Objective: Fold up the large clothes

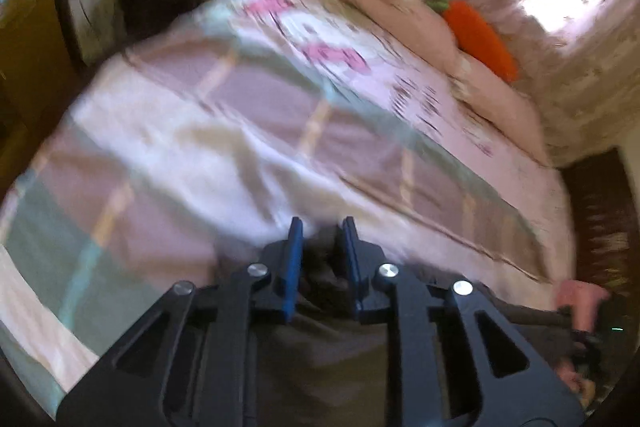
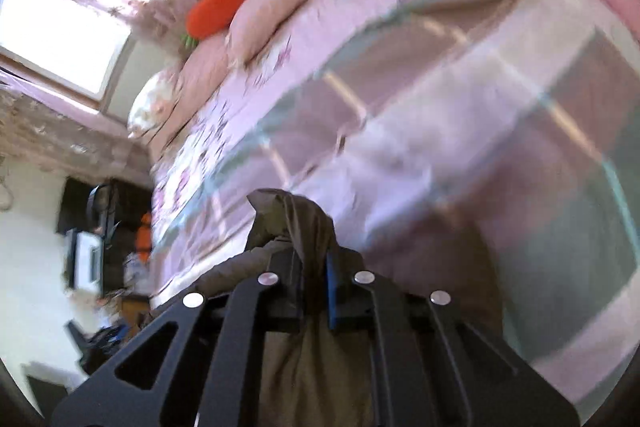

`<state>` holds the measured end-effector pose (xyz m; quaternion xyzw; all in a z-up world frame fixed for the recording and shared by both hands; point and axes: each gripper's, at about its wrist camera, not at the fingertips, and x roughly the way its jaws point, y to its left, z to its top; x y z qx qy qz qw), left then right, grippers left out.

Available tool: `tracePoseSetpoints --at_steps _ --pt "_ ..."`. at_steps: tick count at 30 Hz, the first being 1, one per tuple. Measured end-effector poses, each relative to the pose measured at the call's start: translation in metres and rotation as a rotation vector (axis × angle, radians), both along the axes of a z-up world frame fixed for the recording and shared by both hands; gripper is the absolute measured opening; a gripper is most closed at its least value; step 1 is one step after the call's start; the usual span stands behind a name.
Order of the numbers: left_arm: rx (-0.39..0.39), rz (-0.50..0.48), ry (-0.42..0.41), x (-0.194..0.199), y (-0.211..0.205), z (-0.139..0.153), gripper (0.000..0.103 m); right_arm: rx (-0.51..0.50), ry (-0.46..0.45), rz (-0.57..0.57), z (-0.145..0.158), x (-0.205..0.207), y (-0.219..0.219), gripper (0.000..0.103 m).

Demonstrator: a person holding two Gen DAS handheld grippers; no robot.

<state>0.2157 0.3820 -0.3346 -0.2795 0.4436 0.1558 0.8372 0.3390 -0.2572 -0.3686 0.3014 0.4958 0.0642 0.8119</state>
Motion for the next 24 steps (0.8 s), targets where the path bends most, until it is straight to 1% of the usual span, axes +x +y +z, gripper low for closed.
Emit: tracePoseSetpoints --at_steps 1,3,4,5,6,7,8,9,10,11,12,14,15,16,17,18,19,20,22,23,24 --pt "0.018 0.032 0.027 0.012 0.008 -0.008 0.021 -0.016 0.026 -0.012 -0.015 0.011 0.002 0.008" --pt "-0.013 0.071 0.109 0.024 0.019 -0.032 0.021 -0.068 0.103 -0.010 -0.051 0.022 0.013 0.008" --pt "-0.032 0.080 0.119 0.021 0.021 -0.038 0.021 -0.115 0.151 0.021 -0.073 0.024 0.023 0.008" --pt "-0.038 0.075 0.113 0.016 0.017 -0.040 0.021 -0.143 0.174 0.041 -0.087 0.022 0.029 0.010" --pt "-0.014 0.057 0.108 0.010 0.009 -0.038 0.021 -0.173 0.207 0.064 -0.105 0.019 0.038 0.015" --pt "0.017 0.033 0.103 0.005 -0.001 -0.033 0.022 -0.192 0.237 0.085 -0.119 0.017 0.043 0.021" --pt "0.048 -0.005 0.088 -0.002 -0.016 -0.026 0.030 -0.200 0.247 0.094 -0.127 0.016 0.046 0.044" --pt "0.062 -0.040 0.076 -0.008 -0.027 -0.021 0.038 -0.208 0.237 0.088 -0.132 0.015 0.046 0.059" --pt "0.080 -0.077 0.062 -0.015 -0.042 -0.013 0.058 -0.194 0.205 0.070 -0.128 0.012 0.041 0.060" --pt "0.101 -0.130 0.041 -0.027 -0.065 -0.005 0.065 -0.181 0.167 0.034 -0.121 0.011 0.033 0.061" --pt "0.115 -0.176 0.028 -0.033 -0.081 0.002 0.065 -0.169 0.115 -0.013 -0.110 0.007 0.023 0.061" --pt "0.159 -0.282 0.009 -0.047 -0.122 0.009 0.065 -0.172 -0.018 -0.158 -0.070 -0.009 0.000 0.065" --pt "0.164 -0.319 0.008 -0.051 -0.135 0.009 0.065 -0.179 -0.062 -0.192 -0.052 -0.018 -0.003 0.065" --pt "0.167 -0.355 0.006 -0.055 -0.151 0.007 0.065 -0.186 -0.102 -0.176 -0.031 -0.027 0.001 0.065" --pt "0.168 -0.391 0.012 -0.057 -0.169 0.004 0.065 -0.192 -0.124 -0.099 -0.013 -0.035 0.015 0.065" --pt "0.173 -0.413 0.020 -0.057 -0.179 0.000 0.065 -0.194 -0.132 -0.027 -0.002 -0.041 0.031 0.065" --pt "0.186 -0.439 0.033 -0.056 -0.193 -0.005 0.065 -0.199 -0.130 0.080 0.010 -0.051 0.055 0.065" --pt "0.197 -0.470 0.065 -0.052 -0.207 -0.015 0.065 -0.208 -0.119 0.181 0.016 -0.062 0.082 0.065" --pt "0.184 -0.510 0.102 -0.043 -0.222 -0.030 0.065 -0.232 -0.087 0.331 0.006 -0.079 0.127 0.065" --pt "0.195 -0.507 0.129 -0.037 -0.226 -0.042 0.066 -0.248 -0.072 0.378 -0.001 -0.084 0.143 0.065" --pt "0.205 -0.499 0.148 -0.033 -0.226 -0.050 0.067 -0.280 -0.055 0.439 -0.015 -0.089 0.166 0.065"
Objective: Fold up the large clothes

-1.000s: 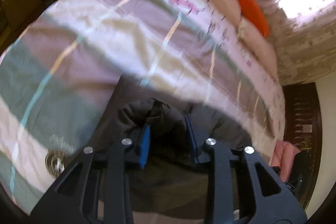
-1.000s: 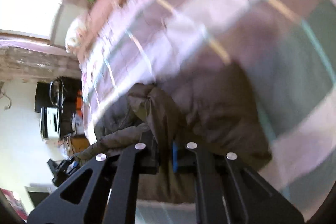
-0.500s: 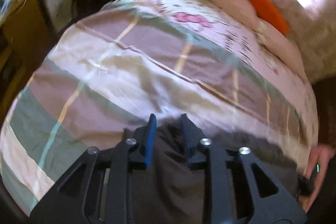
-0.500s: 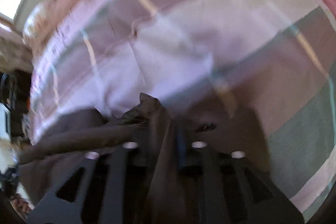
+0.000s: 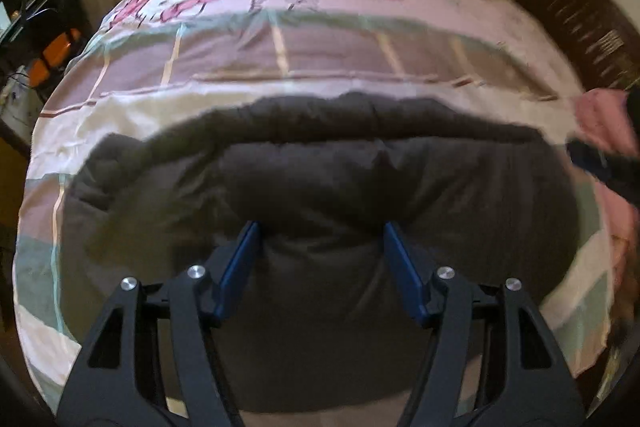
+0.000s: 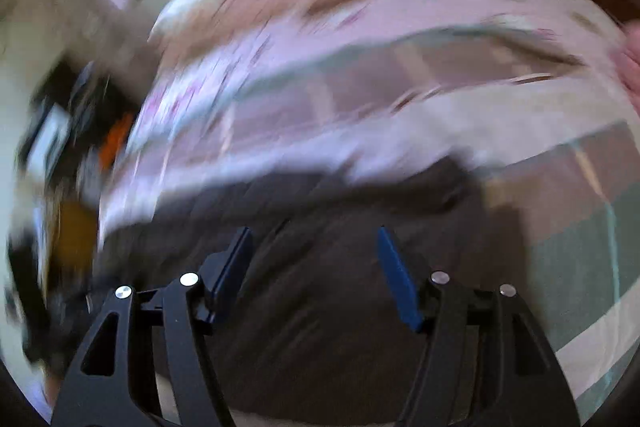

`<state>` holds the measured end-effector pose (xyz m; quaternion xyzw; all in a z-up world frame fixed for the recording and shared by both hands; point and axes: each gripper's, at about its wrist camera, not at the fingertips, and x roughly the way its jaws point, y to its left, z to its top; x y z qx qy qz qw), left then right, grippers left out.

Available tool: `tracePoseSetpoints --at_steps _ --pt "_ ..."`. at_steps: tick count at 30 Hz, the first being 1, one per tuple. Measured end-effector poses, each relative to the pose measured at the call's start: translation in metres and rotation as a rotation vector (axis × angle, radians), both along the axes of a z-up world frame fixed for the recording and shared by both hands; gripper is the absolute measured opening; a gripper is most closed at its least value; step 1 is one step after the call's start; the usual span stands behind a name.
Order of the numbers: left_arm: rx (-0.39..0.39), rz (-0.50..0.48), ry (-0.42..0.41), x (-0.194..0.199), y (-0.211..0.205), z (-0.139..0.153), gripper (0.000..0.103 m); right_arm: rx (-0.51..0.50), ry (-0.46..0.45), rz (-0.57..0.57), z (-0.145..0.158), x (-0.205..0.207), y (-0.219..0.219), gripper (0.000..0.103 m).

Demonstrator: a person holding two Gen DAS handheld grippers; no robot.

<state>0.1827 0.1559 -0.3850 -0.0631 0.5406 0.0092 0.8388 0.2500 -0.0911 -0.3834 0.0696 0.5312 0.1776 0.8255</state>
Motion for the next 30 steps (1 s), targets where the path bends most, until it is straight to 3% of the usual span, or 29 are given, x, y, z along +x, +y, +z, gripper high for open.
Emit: tracePoseSetpoints --at_steps 3,7,10,13,18,21,24,26,27,29,30 --pt "0.037 0.047 0.043 0.020 0.004 -0.022 0.075 -0.106 0.024 0.057 -0.037 0.001 0.039 0.065" --pt "0.065 0.100 0.099 0.051 0.012 -0.043 0.079 -0.159 0.028 0.002 -0.071 0.038 0.044 0.074" --pt "0.129 0.104 0.101 0.073 0.009 -0.054 0.082 -0.204 0.029 -0.015 -0.085 0.066 0.051 0.078" --pt "0.131 0.128 0.120 0.091 0.010 -0.058 0.083 -0.219 0.030 -0.023 -0.088 0.084 0.054 0.081" --pt "0.009 0.139 0.114 0.092 0.043 -0.054 0.081 -0.160 0.034 -0.202 -0.082 0.096 -0.012 0.071" --pt "0.055 0.213 0.081 0.073 0.072 -0.046 0.081 -0.223 0.027 -0.243 -0.089 0.089 -0.049 0.066" --pt "0.063 0.316 0.099 0.051 0.115 -0.057 0.080 -0.276 0.048 -0.298 -0.101 0.086 -0.077 0.067" --pt "0.070 0.331 0.117 0.045 0.131 -0.066 0.080 -0.266 0.090 -0.340 -0.108 0.088 -0.090 0.074" --pt "0.112 0.344 0.113 0.041 0.134 -0.064 0.080 -0.265 0.104 -0.370 -0.109 0.090 -0.096 0.074" --pt "0.172 0.414 0.079 0.032 0.146 -0.052 0.065 -0.263 0.098 -0.431 -0.106 0.088 -0.105 0.074" --pt "0.168 0.496 0.052 0.019 0.162 -0.042 0.065 -0.283 0.074 -0.490 -0.101 0.084 -0.112 0.074"
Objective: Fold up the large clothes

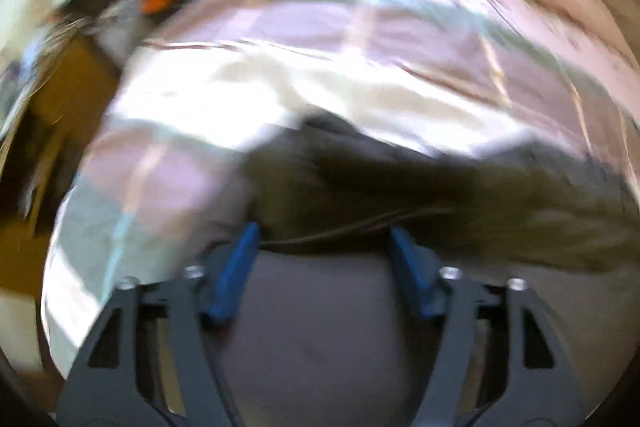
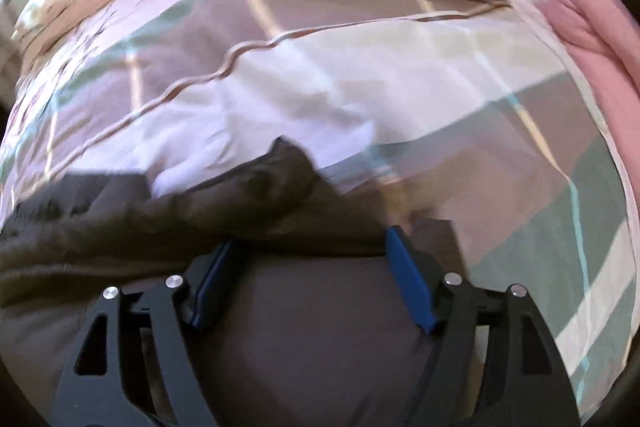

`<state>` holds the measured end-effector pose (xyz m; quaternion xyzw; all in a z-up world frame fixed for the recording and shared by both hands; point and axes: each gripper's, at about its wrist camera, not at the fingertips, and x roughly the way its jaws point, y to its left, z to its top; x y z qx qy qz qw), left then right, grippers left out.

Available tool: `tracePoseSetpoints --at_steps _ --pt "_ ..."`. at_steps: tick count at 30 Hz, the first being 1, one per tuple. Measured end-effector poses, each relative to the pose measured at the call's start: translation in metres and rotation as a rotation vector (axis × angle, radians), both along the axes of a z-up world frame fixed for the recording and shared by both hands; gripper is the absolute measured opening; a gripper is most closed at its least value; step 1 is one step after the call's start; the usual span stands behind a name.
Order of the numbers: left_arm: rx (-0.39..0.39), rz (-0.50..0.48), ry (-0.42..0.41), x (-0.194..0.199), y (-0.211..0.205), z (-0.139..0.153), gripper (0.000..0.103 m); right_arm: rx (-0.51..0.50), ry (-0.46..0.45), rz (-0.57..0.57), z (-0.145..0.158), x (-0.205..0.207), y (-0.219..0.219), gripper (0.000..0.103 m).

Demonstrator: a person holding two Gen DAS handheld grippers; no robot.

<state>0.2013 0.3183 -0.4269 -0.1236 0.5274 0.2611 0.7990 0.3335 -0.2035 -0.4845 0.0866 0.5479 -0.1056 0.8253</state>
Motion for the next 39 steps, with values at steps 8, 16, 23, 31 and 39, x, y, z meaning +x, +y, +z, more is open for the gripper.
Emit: tracePoseSetpoints --at_steps 8,16,23,31,39 --pt "0.045 0.061 -0.066 -0.082 0.020 0.040 0.071 0.163 -0.182 0.182 0.060 -0.076 0.041 0.074" --pt "-0.068 0.084 -0.009 -0.121 0.007 0.011 0.076 0.402 -0.029 0.756 0.098 -0.121 0.270 0.075" --pt "-0.137 0.141 -0.006 -0.135 0.025 -0.005 0.088 0.154 0.067 0.947 0.046 -0.107 0.438 0.075" --pt "-0.172 0.071 0.043 -0.126 0.030 -0.035 0.088 -0.099 -0.006 0.886 0.003 -0.066 0.480 0.077" --pt "-0.158 0.031 0.012 -0.135 0.029 -0.003 0.088 0.356 -0.249 0.652 0.091 -0.058 0.365 0.079"
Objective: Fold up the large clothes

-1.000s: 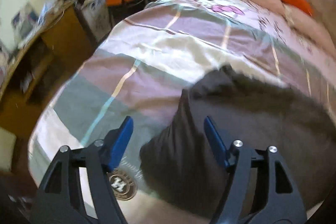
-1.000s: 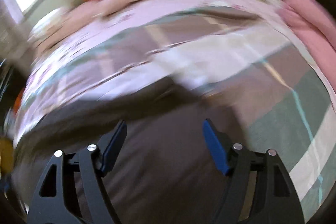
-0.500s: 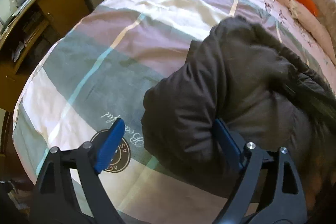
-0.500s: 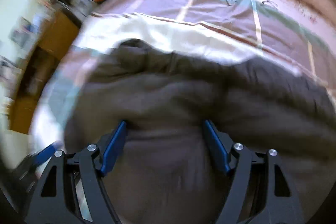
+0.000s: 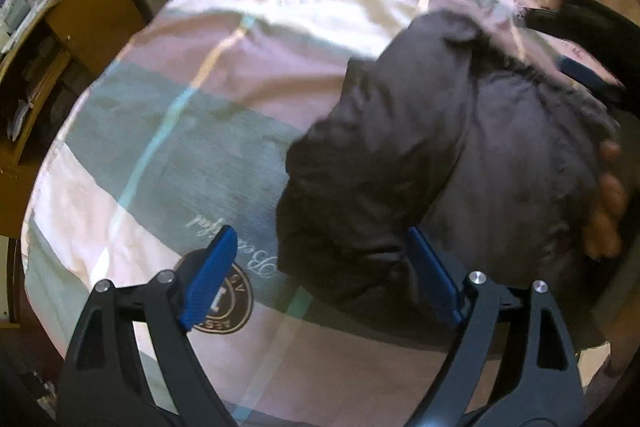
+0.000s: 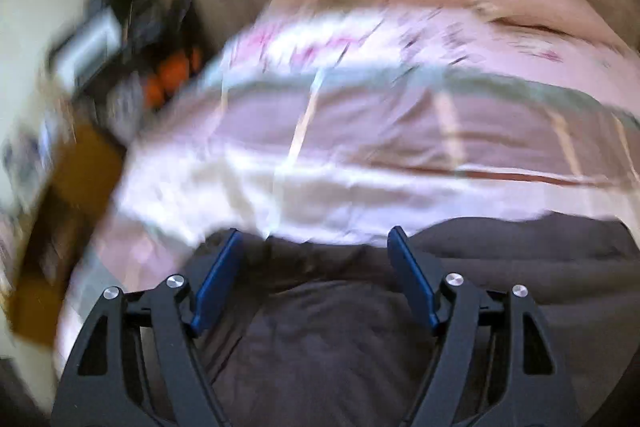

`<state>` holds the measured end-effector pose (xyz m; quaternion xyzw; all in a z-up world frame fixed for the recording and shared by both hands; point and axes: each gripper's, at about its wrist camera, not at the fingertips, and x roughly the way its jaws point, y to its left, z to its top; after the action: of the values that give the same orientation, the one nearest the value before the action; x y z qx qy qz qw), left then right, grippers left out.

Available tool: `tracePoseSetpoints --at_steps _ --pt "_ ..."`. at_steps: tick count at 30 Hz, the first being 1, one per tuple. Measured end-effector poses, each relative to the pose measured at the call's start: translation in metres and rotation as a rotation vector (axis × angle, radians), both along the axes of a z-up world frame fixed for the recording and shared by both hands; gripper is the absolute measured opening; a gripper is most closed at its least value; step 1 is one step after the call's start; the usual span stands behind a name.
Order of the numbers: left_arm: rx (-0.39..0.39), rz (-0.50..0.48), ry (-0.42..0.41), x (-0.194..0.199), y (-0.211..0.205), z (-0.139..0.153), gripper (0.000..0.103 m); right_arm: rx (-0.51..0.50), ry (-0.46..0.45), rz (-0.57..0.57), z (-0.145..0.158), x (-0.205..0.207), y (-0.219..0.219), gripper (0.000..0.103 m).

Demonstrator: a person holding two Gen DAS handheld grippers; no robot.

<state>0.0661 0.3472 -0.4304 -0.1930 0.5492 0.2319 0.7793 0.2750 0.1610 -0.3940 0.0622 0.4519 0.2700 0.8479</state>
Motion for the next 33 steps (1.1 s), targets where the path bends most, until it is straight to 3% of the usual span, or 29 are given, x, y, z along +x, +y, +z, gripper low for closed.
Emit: tracePoseSetpoints --at_steps 3,5,7,8,11,12,14,17,19,21,23,25,28,30,33 --pt "0.047 -0.042 -0.030 0.003 -0.016 0.023 0.088 -0.060 0.010 -0.084 0.007 -0.009 -0.058 0.080" --pt "0.068 -0.084 -0.056 0.013 -0.034 0.035 0.088 -0.125 0.033 -0.111 -0.002 -0.011 -0.092 0.080" --pt "0.071 -0.122 -0.070 0.021 -0.051 0.040 0.088 -0.253 0.057 -0.143 -0.022 -0.009 -0.133 0.080" --pt "0.075 -0.152 -0.065 0.030 -0.065 0.041 0.088 -0.252 0.091 -0.174 -0.031 -0.005 -0.159 0.081" --pt "0.070 -0.193 -0.069 0.042 -0.093 0.044 0.088 -0.200 0.193 -0.394 -0.043 0.011 -0.242 0.080" --pt "0.069 -0.199 -0.073 0.044 -0.098 0.046 0.088 -0.128 0.223 -0.467 -0.038 0.013 -0.271 0.079" --pt "0.065 -0.213 -0.089 0.048 -0.113 0.054 0.088 0.031 0.213 -0.492 -0.017 0.007 -0.309 0.080" --pt "0.050 -0.254 -0.116 0.060 -0.148 0.063 0.088 0.011 0.156 -0.414 0.009 -0.013 -0.319 0.079" --pt "0.047 -0.315 -0.117 0.079 -0.185 0.064 0.088 -0.011 0.163 -0.372 0.008 -0.029 -0.325 0.080" --pt "0.059 -0.363 -0.119 0.094 -0.210 0.063 0.088 -0.106 0.209 -0.346 -0.013 -0.034 -0.336 0.080" --pt "0.116 -0.410 -0.063 0.119 -0.234 0.045 0.088 -0.156 0.293 -0.345 -0.056 -0.032 -0.368 0.078" --pt "0.122 -0.380 -0.015 0.134 -0.231 0.024 0.090 -0.094 0.333 -0.415 -0.075 -0.029 -0.407 0.073" --pt "0.074 -0.311 0.003 0.139 -0.213 0.010 0.097 -0.142 0.358 -0.626 -0.075 -0.028 -0.467 0.075" --pt "0.061 -0.293 -0.002 0.137 -0.202 0.011 0.098 -0.054 0.364 -0.663 -0.069 -0.033 -0.485 0.075" --pt "0.046 -0.230 -0.086 0.124 -0.190 0.031 0.096 -0.023 0.292 -0.568 -0.048 -0.031 -0.460 0.075"
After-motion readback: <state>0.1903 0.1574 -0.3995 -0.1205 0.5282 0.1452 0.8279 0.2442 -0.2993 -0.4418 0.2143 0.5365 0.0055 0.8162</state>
